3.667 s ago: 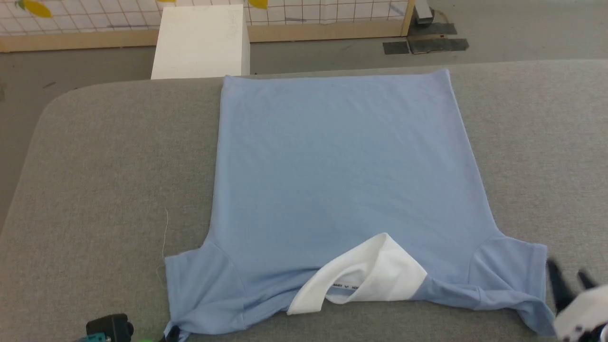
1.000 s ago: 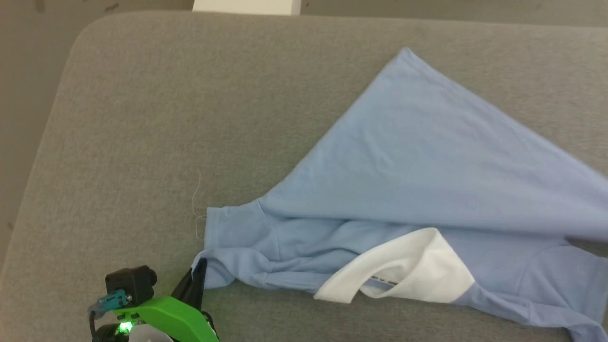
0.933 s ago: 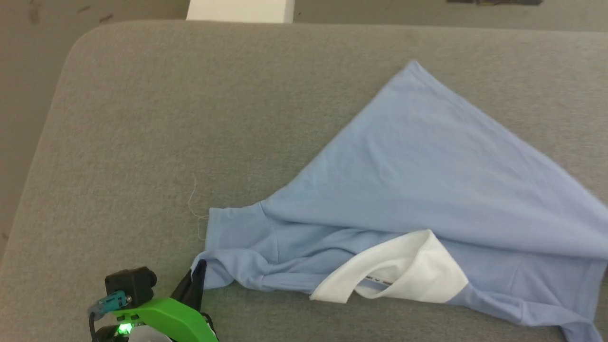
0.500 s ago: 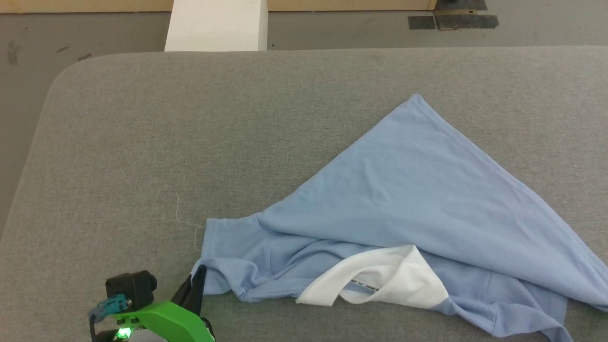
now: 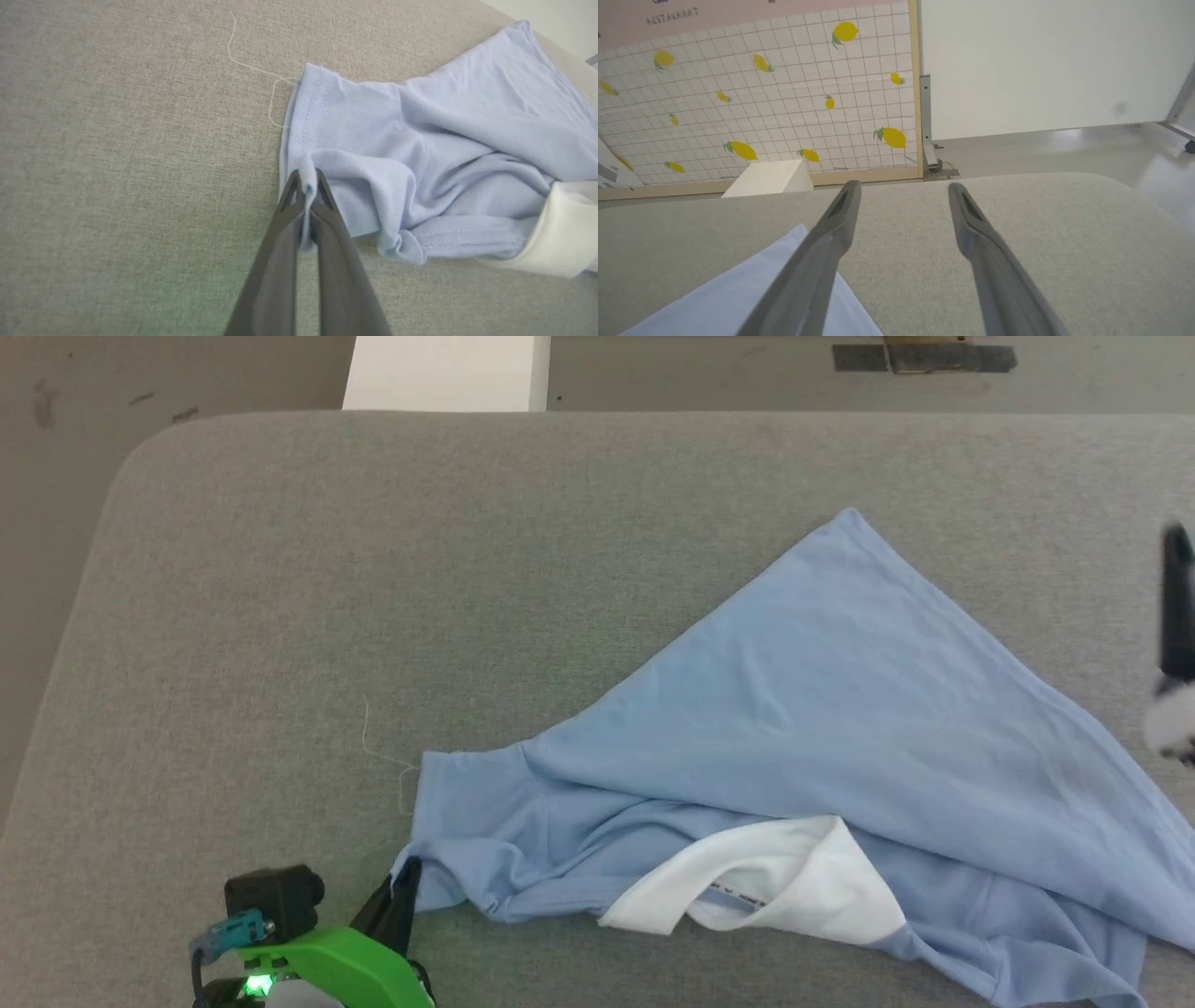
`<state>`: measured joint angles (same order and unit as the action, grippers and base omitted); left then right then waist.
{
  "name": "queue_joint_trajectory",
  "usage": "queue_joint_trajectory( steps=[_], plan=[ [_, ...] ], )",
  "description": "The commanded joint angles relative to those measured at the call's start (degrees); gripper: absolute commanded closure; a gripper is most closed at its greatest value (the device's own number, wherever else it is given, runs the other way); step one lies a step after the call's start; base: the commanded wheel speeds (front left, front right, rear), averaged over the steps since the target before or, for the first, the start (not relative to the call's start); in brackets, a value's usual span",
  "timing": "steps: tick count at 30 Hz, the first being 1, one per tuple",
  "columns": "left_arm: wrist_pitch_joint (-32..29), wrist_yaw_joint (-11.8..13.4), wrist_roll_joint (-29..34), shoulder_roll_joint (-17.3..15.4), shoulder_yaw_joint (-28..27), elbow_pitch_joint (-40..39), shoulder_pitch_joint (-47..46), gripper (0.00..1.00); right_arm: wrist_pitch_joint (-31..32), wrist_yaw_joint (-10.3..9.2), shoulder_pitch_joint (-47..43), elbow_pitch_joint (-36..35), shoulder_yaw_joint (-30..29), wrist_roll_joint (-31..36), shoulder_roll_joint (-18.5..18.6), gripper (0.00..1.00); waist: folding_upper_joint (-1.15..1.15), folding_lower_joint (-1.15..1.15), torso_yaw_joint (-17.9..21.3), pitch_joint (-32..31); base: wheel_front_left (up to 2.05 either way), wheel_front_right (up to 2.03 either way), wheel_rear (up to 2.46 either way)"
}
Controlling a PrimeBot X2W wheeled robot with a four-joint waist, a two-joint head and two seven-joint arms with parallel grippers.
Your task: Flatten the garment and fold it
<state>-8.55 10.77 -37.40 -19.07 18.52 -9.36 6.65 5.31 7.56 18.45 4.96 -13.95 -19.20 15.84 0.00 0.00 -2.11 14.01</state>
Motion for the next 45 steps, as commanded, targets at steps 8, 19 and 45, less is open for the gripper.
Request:
queue_joint_trajectory(
  steps=[8, 19, 45],
  plan=[
    [0.97, -1.22, 0.22, 1.05, 0.91, 1.14, -4.20, 1.00, -0.87, -0.08, 15.41, 12.38, 18.10, -0.85, 5.47, 0.00, 0.00, 0.00, -4.95, 5.24, 0.00, 0.00, 0.00],
    [2.47, -3.06, 0.42, 3.31, 3.01, 3.62, -8.34, 1.00, 21.12, -0.08, 31.72, 32.07, 25.31, -1.02, 5.71, 0.00, 0.00, 0.00, -10.10, 10.72, 0.00, 0.00, 0.00],
    [3.60, -1.94, 0.09, 2.84, 2.96, 5.27, -6.84, 1.00, 4.61, -0.08, 20.59, 26.66, 21.91, 1.85, 2.94, 1.00, 0.00, 0.00, -5.30, 3.11, 0.00, 0.00, 0.00]
  ],
)
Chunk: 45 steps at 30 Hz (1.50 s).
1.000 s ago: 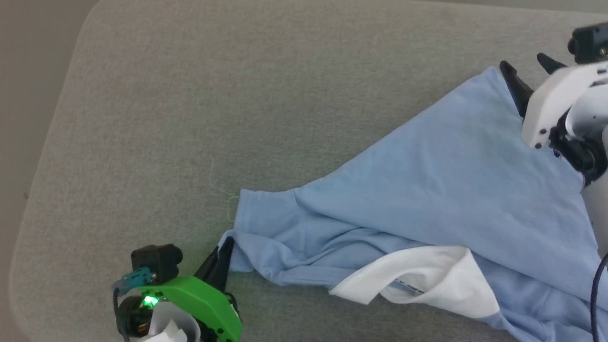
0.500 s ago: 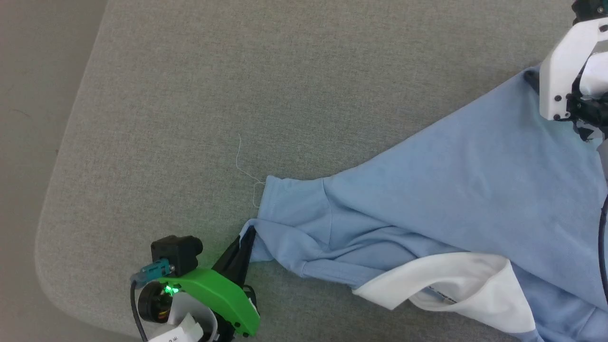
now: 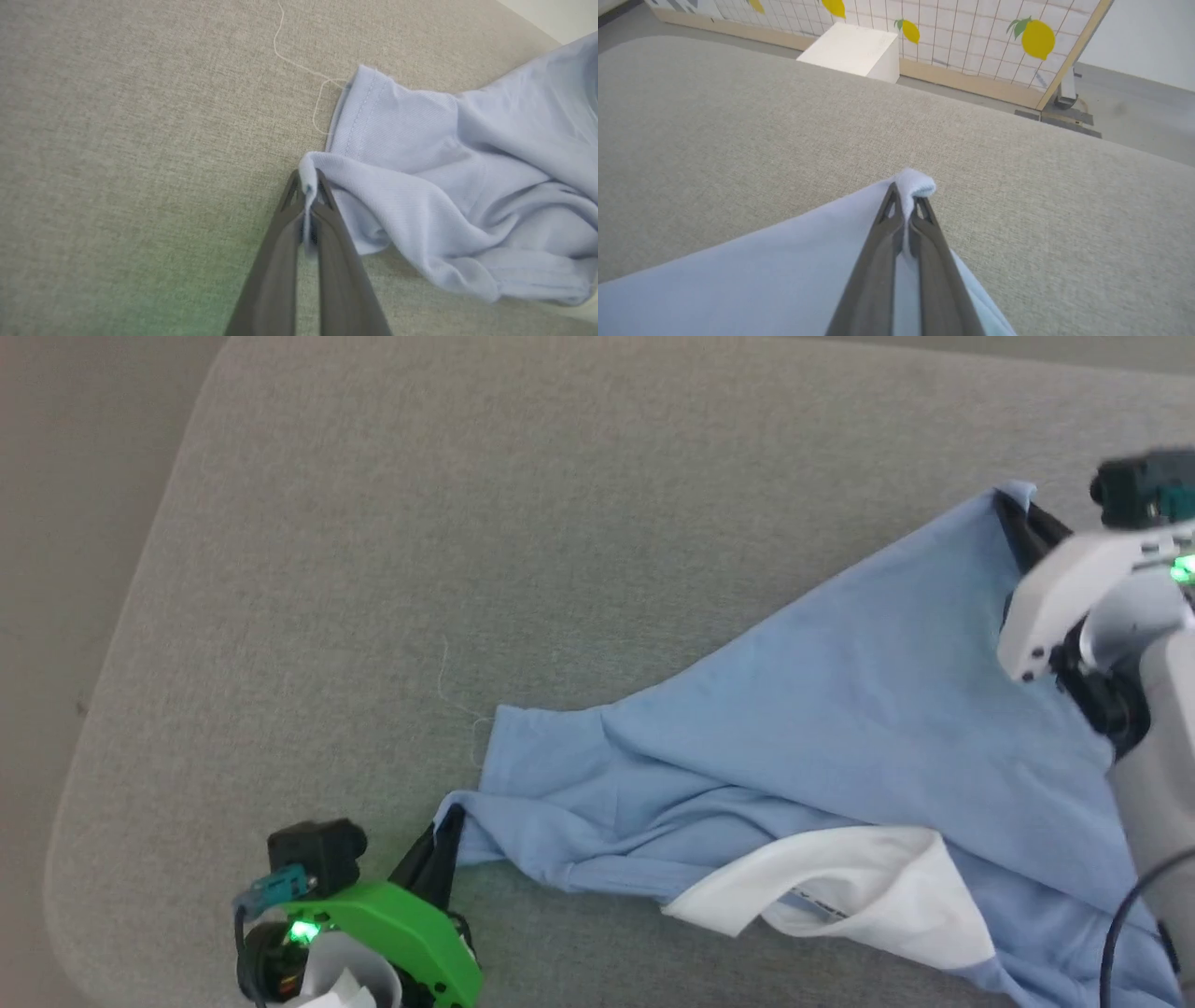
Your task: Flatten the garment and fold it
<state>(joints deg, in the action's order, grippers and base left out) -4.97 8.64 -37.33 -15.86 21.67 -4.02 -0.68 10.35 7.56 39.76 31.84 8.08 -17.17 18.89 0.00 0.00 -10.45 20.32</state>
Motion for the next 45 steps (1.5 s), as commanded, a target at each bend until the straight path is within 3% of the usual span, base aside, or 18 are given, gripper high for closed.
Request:
queue_joint_trajectory(
  steps=[1, 7, 10, 17, 23, 29, 34, 39, 45],
  plan=[
    [-0.01, 0.38, -0.06, -0.59, -0.37, -0.34, 0.96, 1.00, -3.02, -0.08, -2.49, -1.29, -0.91, -0.18, -0.37, 1.00, 0.00, 0.00, 3.74, -4.00, 0.00, 0.00, 0.00],
    [1.06, 1.36, 0.42, -1.87, -1.56, -1.72, 2.59, 1.00, -12.29, -0.08, -13.68, -7.98, -6.26, -0.32, -2.40, 1.00, 0.00, 0.00, 7.29, -8.10, 0.00, 0.00, 0.00],
    [2.33, 1.55, 0.93, -2.43, -2.22, -2.33, 2.92, 1.00, -13.49, -0.08, -19.82, -11.73, -9.67, -0.60, -3.89, 1.00, 0.00, 0.00, 8.71, -9.87, 0.00, 0.00, 0.00],
    [5.05, 0.83, 0.99, -3.49, -4.15, -4.74, 1.88, 1.00, -9.53, -0.08, -31.62, -22.83, -16.25, -0.35, -7.53, 1.00, 0.00, 0.00, 12.17, -12.59, 0.00, 0.00, 0.00],
    [4.76, -1.01, 1.14, -5.70, -5.98, -7.93, -4.71, 1.00, -2.84, -0.08, -32.96, -33.21, -18.27, 0.26, -6.44, 1.00, 0.00, 0.00, 14.21, -13.72, 0.00, 0.00, 0.00],
    [1.47, -4.24, -1.54, -7.13, -7.58, -10.82, -16.31, 1.00, 6.96, -0.08, -27.49, -41.90, -17.88, 0.06, -0.88, 1.00, 0.00, 0.00, 15.90, -13.26, 0.00, 0.00, 0.00],
    [-2.52, -4.91, -2.41, -7.70, -8.39, -10.52, -28.52, 1.00, 14.53, -0.08, -17.87, -45.68, -15.07, -0.98, 4.77, 1.00, 0.00, 0.00, 17.07, -10.11, 0.00, 0.00, 0.00],
    [-4.73, -4.32, -2.01, -7.19, -9.40, -6.78, -41.78, 1.00, 19.53, -0.08, -5.83, -44.02, -10.22, -2.59, 8.35, 1.00, 0.00, 0.00, 18.01, -4.72, 0.00, 0.00, 0.00],
    [-5.23, -3.74, 1.49, -7.44, -9.99, 1.60, -59.85, 1.00, 21.56, -0.08, 9.44, -37.15, -4.69, -2.35, 10.60, 1.00, 0.00, 0.00, 18.59, 3.37, 0.00, 0.00, 0.00]
  ],
)
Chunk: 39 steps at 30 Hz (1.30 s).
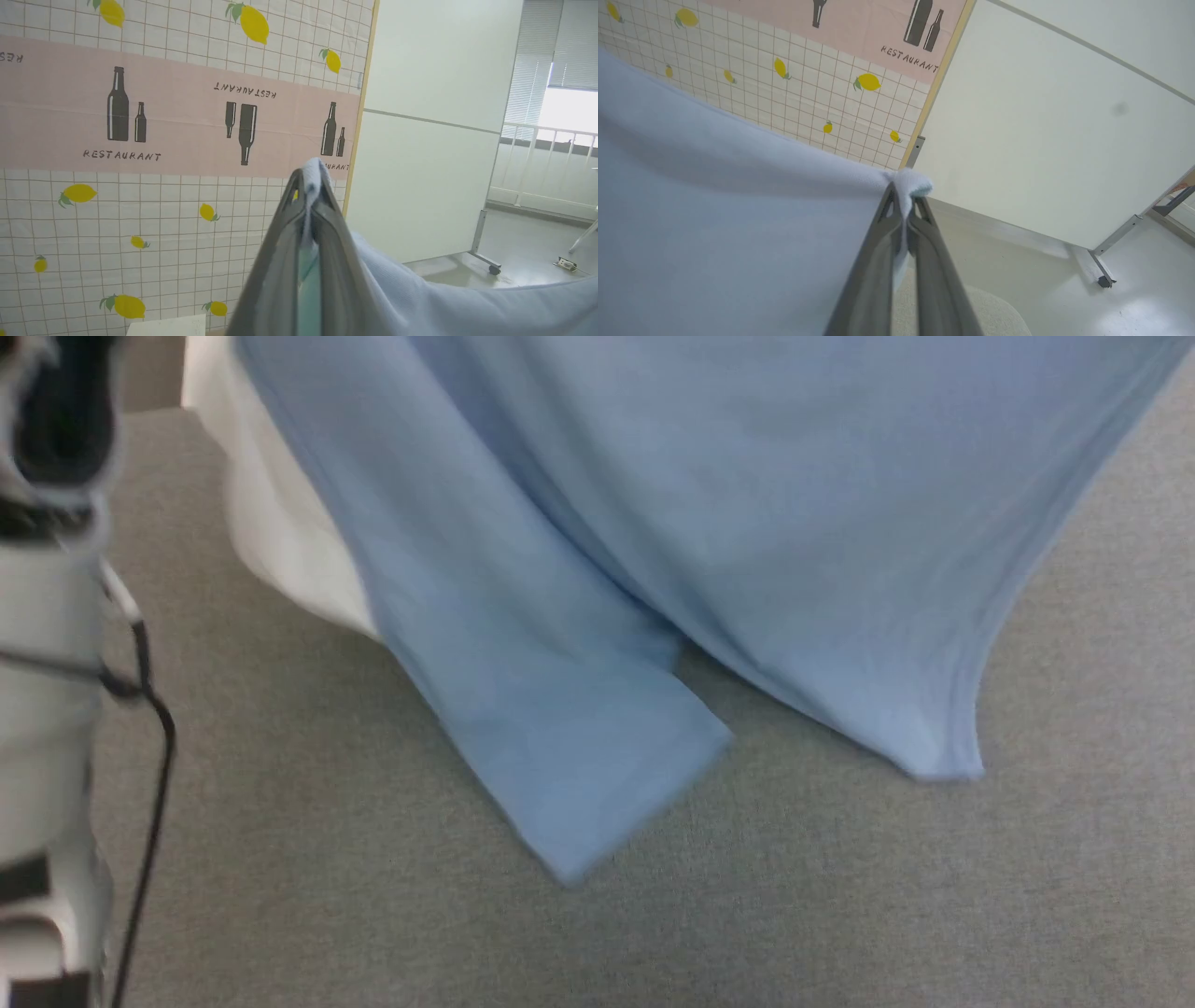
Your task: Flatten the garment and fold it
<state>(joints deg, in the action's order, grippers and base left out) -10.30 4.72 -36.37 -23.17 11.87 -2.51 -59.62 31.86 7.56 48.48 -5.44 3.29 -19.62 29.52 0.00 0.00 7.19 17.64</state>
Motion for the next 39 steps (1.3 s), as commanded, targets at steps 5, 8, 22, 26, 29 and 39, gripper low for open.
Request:
queue_joint_trajectory(
  steps=[5, 8, 22, 26, 29, 39],
  plan=[
    [1.19, 0.98, 2.86, 0.24, -1.11, 6.96, -15.59, 1.00, -1.80, -0.08, 14.89, 8.08, 1.47, 2.63, -1.89, 1.00, 0.00, 0.00, 1.60, 12.91, 0.00, 0.00, 0.00],
    [4.31, 1.89, 3.83, 1.00, -2.59, 9.89, -22.81, 1.00, -4.29, -0.08, 22.10, 12.97, 0.12, 4.63, -4.66, 1.00, 0.00, 0.00, 1.98, 15.78, 0.00, 0.00, 0.00],
    [22.44, -0.85, 5.52, 2.62, -6.48, 18.37, -38.84, 1.00, -19.79, -0.08, 39.03, 26.02, -6.70, 17.47, -11.48, 1.00, 0.00, 0.00, 1.10, 20.77, 0.00, 0.00, 0.00],
    [22.14, -3.42, 6.42, 0.93, -4.13, 21.95, -31.29, 1.00, -22.45, -0.08, 33.30, 29.39, -4.01, 15.88, -11.48, 1.00, 0.00, 0.00, -0.09, 19.13, 0.00, 0.00, 0.00],
    [20.89, -4.72, 7.23, -0.59, -2.11, 24.43, -23.67, 1.00, -23.84, -0.08, 27.33, 31.32, -0.54, 13.43, -10.77, 1.00, 0.00, 0.00, -0.85, 17.18, 0.00, 0.00, 0.00],
    [3.38, -8.40, 2.23, -6.67, 4.82, 20.35, 12.60, 1.00, -23.49, -0.08, 2.16, 28.05, 7.26, -1.26, -7.73, 1.00, 0.00, 0.00, -2.66, 7.53, 0.00, 0.00, 0.00]
  ],
)
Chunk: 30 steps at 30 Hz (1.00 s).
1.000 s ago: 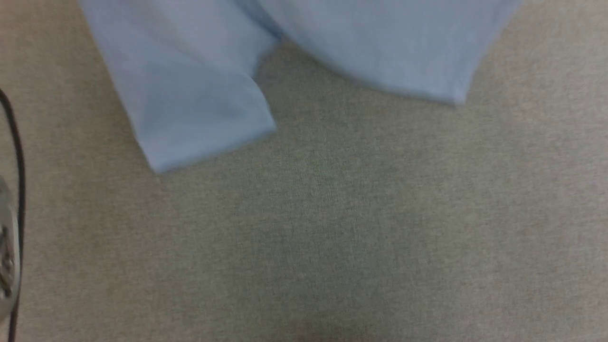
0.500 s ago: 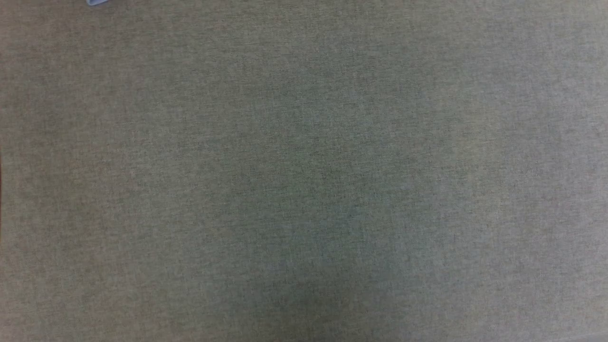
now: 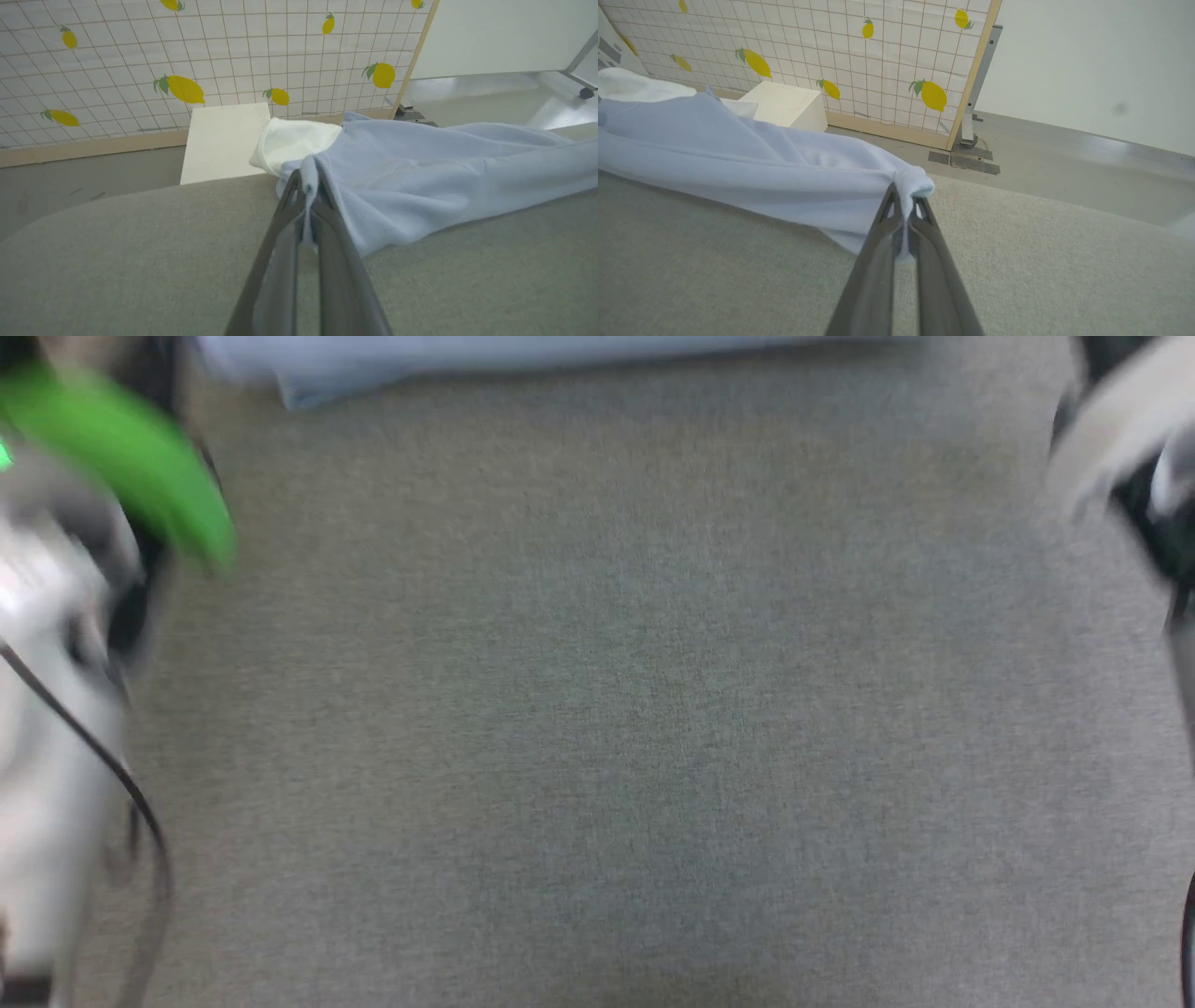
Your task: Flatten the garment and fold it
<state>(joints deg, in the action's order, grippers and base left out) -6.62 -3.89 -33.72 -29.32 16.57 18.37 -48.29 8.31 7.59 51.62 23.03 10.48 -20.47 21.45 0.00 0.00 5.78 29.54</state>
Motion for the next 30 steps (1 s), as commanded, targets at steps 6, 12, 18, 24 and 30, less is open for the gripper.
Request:
queue_joint_trajectory(
  steps=[6, 12, 18, 24, 30],
  plan=[
    [-9.63, 2.24, -6.81, -2.44, 2.06, -12.48, 23.53, 1.00, 1.12, -0.10, -17.14, -5.44, -1.98, -4.44, 1.86, 1.00, 0.00, 0.00, -2.01, -9.56, 0.00, 0.00, 0.00],
    [-12.95, 7.49, -10.26, -2.78, 2.22, -20.43, 38.84, 1.00, 1.78, -0.10, -30.63, -9.73, -4.75, -3.29, 1.02, 1.00, 0.00, 0.00, -2.01, -13.53, 0.00, 0.00, 0.00],
    [-15.45, 12.45, -11.80, -4.54, 1.38, -25.06, 49.38, 1.00, 3.96, -0.10, -40.68, -12.20, -5.73, -0.94, 0.79, 1.00, 0.00, 0.00, -1.94, -16.21, 0.00, 0.00, 0.00],
    [-17.36, 15.46, -12.67, -6.00, 1.30, -28.33, 56.93, 1.00, 9.49, -0.10, -49.10, -13.59, -7.70, -1.50, 0.68, 1.00, 0.00, 0.00, -2.36, -17.30, 0.00, 0.00, 0.00],
    [-16.93, 17.48, -12.82, -5.69, 1.88, -29.31, 62.65, 1.00, 13.00, -0.10, -55.93, -16.78, -11.84, -1.07, -1.99, 1.00, 0.00, 0.00, -2.38, -17.99, 0.00, 0.00, 0.00]
  ],
)
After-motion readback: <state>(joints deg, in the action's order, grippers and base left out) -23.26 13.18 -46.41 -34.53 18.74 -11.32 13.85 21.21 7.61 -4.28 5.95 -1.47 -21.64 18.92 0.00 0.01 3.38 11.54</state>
